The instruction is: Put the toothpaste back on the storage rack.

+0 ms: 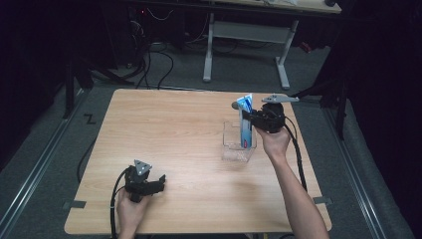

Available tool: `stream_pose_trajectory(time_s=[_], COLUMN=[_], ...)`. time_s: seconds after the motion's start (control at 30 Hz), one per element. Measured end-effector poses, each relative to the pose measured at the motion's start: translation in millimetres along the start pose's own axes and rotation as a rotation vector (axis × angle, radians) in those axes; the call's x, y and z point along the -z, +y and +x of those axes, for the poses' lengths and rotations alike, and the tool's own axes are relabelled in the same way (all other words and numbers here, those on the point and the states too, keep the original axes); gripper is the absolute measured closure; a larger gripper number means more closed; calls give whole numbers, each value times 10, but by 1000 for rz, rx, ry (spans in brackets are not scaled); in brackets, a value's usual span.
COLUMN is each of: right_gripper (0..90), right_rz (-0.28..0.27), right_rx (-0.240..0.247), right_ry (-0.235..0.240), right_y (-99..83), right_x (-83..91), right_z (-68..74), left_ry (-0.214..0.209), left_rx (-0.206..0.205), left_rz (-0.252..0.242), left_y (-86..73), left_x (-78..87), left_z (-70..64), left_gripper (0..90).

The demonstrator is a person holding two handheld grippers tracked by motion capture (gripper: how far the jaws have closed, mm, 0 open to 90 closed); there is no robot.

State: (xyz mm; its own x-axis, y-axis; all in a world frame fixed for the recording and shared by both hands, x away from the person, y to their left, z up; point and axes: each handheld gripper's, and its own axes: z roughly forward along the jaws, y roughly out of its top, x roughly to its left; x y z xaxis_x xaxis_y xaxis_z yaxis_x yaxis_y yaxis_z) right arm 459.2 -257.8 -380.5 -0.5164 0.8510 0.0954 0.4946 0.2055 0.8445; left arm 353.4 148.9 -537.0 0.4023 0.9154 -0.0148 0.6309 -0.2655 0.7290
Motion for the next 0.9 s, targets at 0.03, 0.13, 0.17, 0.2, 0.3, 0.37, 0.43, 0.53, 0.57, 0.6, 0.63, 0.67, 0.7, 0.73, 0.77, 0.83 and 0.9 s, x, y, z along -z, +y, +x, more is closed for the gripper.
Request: stream_pose_trajectory(time_s=[0.03,0.13,0.17,0.2,0.3,0.37,0.43,0.53,0.57,0.6,0.63,0.67,0.7,0.73,0.77,0.83,0.9], right_gripper=[733,732,732,733,732,731,731,730,730,730,729,729,729,729,729,729,729], right_rz=[1,10,13,16,19,22,27,36,40,42,43,41,45,46,49,52,51], right_rx=[0,-10,-11,-10,-2,-1,1,19,24,27,29,30,24,25,23,26,18], right_ry=[-3,-2,-1,-1,-2,3,5,1,0,0,0,4,4,5,5,5,5], right_y=[-13,-43,-49,-53,-57,-59,-66,-82,-86,-89,-91,-93,-94,-96,-99,-109,-131], right_x=[-5,-13,-16,-18,-24,-33,-45,-65,-71,-76,-81,-88,-91,-96,-100,-112,-119], right_z=[-11,-40,-45,-44,-31,-26,-17,10,19,27,31,32,38,38,42,40,35], left_ry=[-1,0,0,-1,0,0,0,-1,0,0,0,0,0,0,0,-1,-1], left_rx=[-1,1,1,1,1,1,1,1,1,1,1,0,1,1,0,0,-1], left_rz=[2,0,-1,1,-1,-1,-1,0,-1,-1,-1,0,-1,-1,0,2,2], left_y=[1,0,0,0,0,0,0,0,0,0,0,0,0,0,0,1,0], left_x=[1,0,-1,0,-1,-1,0,0,-1,0,0,0,0,0,0,1,1], left_z=[1,-1,0,0,-1,0,-1,0,-1,-1,0,0,0,0,0,1,1], left_gripper=[156,156,156,156,156,156,156,156,156,156,156,156,156,156,156,156,156])
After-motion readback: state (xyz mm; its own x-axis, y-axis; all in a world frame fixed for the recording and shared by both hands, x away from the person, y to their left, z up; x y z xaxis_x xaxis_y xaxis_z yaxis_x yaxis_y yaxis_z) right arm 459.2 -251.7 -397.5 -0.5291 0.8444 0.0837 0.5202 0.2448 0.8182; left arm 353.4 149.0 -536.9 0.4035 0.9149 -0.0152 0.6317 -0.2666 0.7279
